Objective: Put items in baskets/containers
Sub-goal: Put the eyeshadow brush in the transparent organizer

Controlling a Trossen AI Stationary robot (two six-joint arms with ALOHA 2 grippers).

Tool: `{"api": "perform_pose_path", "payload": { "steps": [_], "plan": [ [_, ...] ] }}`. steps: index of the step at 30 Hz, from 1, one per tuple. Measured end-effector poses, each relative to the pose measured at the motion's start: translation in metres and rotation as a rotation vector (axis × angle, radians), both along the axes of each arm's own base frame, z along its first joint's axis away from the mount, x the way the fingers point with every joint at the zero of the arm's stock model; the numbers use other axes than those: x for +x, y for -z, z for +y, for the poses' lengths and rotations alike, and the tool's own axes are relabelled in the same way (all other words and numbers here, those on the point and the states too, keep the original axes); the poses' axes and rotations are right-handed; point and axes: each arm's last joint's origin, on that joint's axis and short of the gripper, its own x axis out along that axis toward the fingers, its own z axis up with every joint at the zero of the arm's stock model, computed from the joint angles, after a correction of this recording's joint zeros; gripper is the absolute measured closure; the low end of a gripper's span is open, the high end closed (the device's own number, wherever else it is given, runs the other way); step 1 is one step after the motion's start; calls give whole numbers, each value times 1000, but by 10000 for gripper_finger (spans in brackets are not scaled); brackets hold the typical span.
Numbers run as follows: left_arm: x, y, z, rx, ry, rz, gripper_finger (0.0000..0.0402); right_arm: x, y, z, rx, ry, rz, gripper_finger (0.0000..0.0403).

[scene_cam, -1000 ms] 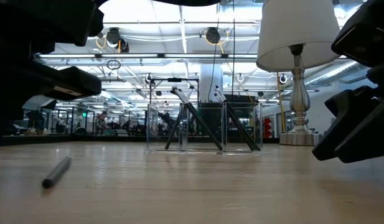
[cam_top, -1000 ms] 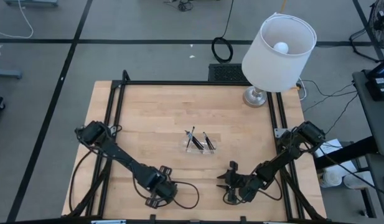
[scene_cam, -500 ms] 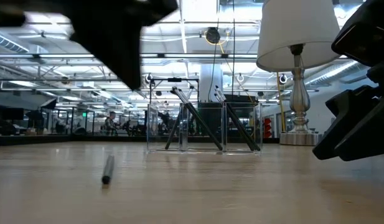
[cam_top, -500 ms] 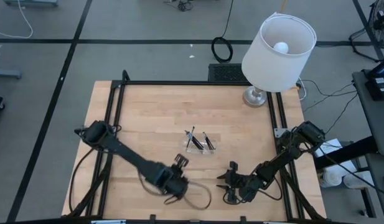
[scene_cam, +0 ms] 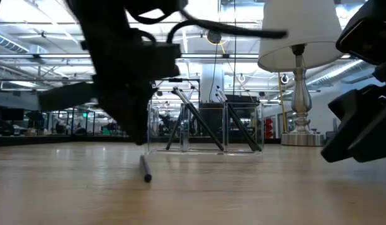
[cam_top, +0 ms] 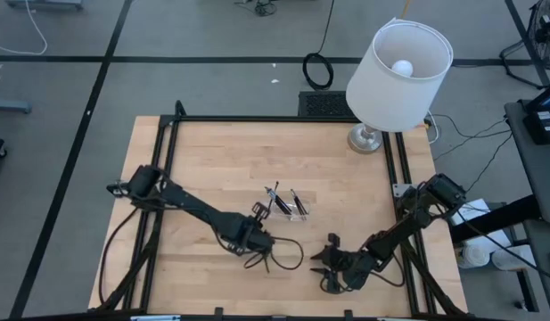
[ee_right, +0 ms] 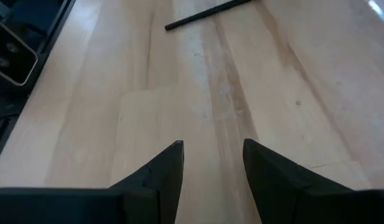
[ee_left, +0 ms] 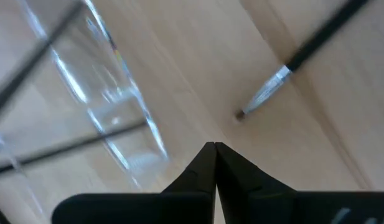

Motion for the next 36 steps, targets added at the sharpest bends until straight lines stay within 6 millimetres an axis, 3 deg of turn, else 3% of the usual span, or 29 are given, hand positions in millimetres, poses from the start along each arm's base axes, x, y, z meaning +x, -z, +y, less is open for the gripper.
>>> {"api": "perform_pose_path", "payload": {
  "steps": [10,14,21,31,36],
  "plan": [
    [20,-4,0,-88,138,-132,388,5,0,-5,-6,18,0,248],
    [25,8,1,-130,155,-110,396,5,0,-5,-5,17,-1,248],
    [23,25,-1,-131,75,-55,389,4,0,-5,8,25,1,248],
    [13,22,-16,-136,-67,-76,383,4,0,-5,-4,17,1,248],
    [11,18,-12,-154,-131,-87,397,4,0,-5,-2,18,0,248]
  ]
}}
